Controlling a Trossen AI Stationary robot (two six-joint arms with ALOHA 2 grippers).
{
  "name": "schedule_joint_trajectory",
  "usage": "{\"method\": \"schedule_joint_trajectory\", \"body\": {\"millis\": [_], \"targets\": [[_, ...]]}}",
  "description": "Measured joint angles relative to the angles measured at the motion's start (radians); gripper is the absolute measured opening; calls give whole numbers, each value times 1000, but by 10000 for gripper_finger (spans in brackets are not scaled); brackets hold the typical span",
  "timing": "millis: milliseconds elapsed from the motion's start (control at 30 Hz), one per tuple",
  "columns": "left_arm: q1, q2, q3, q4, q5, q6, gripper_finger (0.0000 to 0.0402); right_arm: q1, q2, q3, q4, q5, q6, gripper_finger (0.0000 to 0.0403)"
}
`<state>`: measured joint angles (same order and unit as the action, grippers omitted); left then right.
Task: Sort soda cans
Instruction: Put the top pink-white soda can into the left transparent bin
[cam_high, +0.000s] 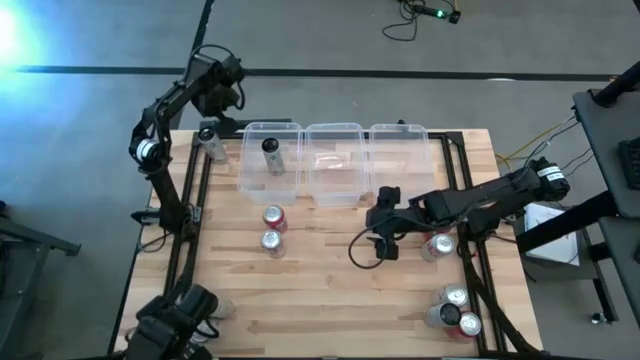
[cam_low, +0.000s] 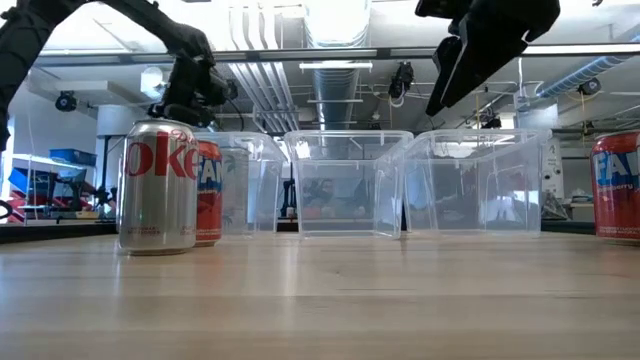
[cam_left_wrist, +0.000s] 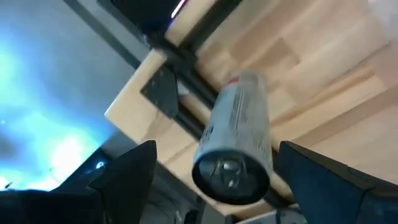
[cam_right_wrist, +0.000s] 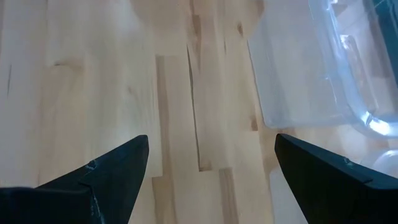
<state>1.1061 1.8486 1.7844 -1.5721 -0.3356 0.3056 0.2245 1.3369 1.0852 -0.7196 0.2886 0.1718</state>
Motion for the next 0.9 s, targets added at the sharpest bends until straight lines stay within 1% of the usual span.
{"method": "schedule_joint_trajectory", "body": {"millis": [133,267,367,467,900], "targets": [[0,-46,-50,-1,-17,-19,322,0,0,8,4,0,-12,345],[4,-56,-67,3,-56,-60,322,0,0,12,16,0,-13,345],[5,-65,-86,1,-43,-63,322,0,0,12,22,0,-8,345],[5,-65,-101,1,-54,-54,322,0,0,12,22,0,-6,345],[4,-65,-98,1,-40,-36,322,0,0,14,21,0,-6,345]]}}
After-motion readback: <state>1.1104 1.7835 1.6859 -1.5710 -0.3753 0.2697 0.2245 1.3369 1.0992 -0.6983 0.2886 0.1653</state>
